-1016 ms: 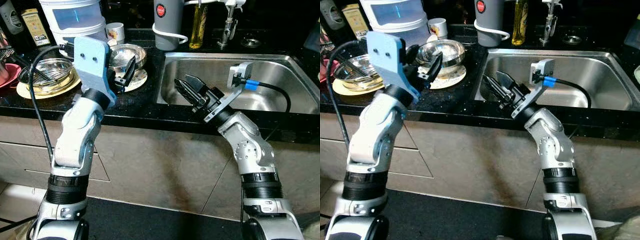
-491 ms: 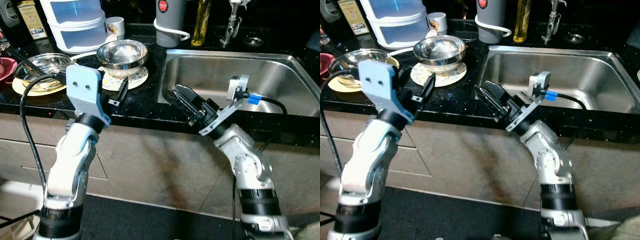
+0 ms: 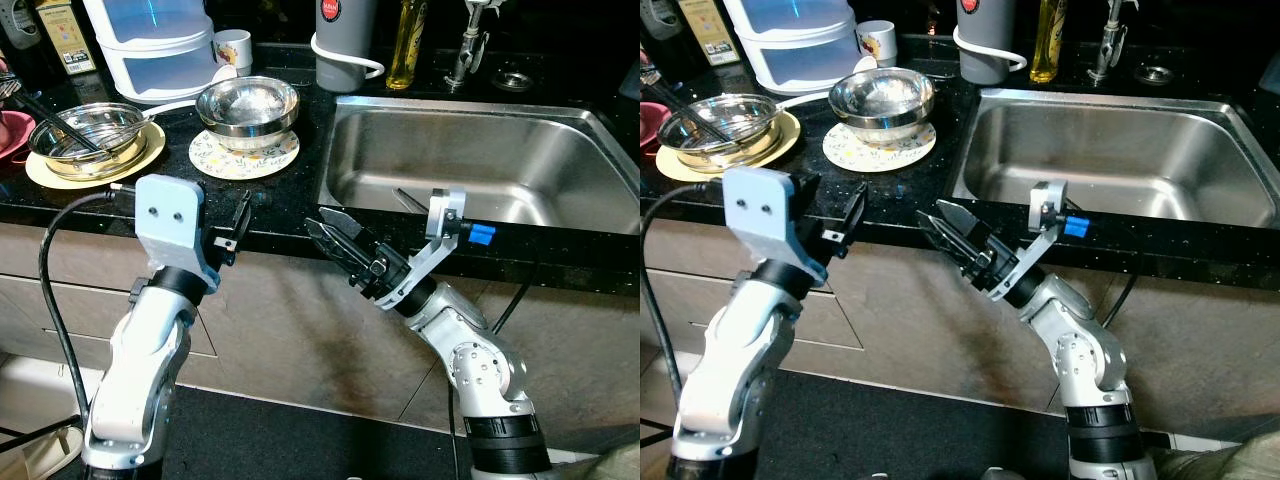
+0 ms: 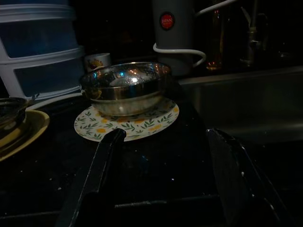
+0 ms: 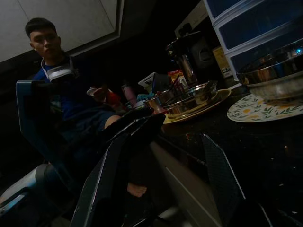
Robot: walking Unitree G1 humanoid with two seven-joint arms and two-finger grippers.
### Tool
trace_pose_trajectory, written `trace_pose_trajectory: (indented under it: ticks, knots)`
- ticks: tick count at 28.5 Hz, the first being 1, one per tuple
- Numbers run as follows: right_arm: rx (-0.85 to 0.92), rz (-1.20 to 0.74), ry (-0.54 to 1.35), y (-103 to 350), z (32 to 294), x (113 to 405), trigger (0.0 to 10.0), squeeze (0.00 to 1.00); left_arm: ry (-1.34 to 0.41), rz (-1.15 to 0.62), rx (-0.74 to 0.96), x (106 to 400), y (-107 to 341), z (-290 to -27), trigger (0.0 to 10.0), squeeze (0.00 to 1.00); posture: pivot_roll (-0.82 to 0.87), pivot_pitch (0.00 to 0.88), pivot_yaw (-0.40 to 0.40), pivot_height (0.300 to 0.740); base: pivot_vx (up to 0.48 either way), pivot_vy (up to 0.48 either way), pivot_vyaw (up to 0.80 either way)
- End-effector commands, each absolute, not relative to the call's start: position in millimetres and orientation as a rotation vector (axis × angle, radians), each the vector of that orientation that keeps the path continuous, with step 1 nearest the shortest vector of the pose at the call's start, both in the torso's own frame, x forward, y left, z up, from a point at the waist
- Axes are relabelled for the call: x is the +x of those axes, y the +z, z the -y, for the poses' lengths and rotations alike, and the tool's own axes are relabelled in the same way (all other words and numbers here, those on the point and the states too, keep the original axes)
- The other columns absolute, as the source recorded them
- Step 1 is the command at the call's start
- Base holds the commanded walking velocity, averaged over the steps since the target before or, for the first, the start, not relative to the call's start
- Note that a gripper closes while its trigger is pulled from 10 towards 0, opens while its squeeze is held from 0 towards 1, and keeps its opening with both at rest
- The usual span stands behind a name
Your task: Kitchen organization
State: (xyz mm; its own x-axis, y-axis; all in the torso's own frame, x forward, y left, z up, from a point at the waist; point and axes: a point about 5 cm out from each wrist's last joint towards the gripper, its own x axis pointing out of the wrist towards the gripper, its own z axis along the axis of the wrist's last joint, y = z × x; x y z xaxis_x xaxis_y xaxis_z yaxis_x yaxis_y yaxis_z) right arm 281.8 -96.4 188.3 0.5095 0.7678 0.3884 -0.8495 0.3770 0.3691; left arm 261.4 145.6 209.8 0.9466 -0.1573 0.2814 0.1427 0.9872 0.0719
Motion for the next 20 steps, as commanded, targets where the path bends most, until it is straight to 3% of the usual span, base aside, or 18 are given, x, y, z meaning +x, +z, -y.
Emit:
trace_pose_trajectory:
  ticks: [1, 20]
  knots:
    - [0.570, 0.156, 1.043, 189, 96, 279, 10.0, 0.00, -0.149, 0.274, 0.056, 260, 207, -144, 10.0, 0.00, 0.03, 0.051, -0.025, 0.732, 0.000, 0.000, 0.00]
    - [0.602, 0.261, 1.166, 228, 86, 270, 10.0, 0.00, -0.154, 0.358, 0.073, 257, 229, -143, 10.0, 0.00, 0.04, 0.048, -0.028, 0.732, 0.026, 0.000, 0.00]
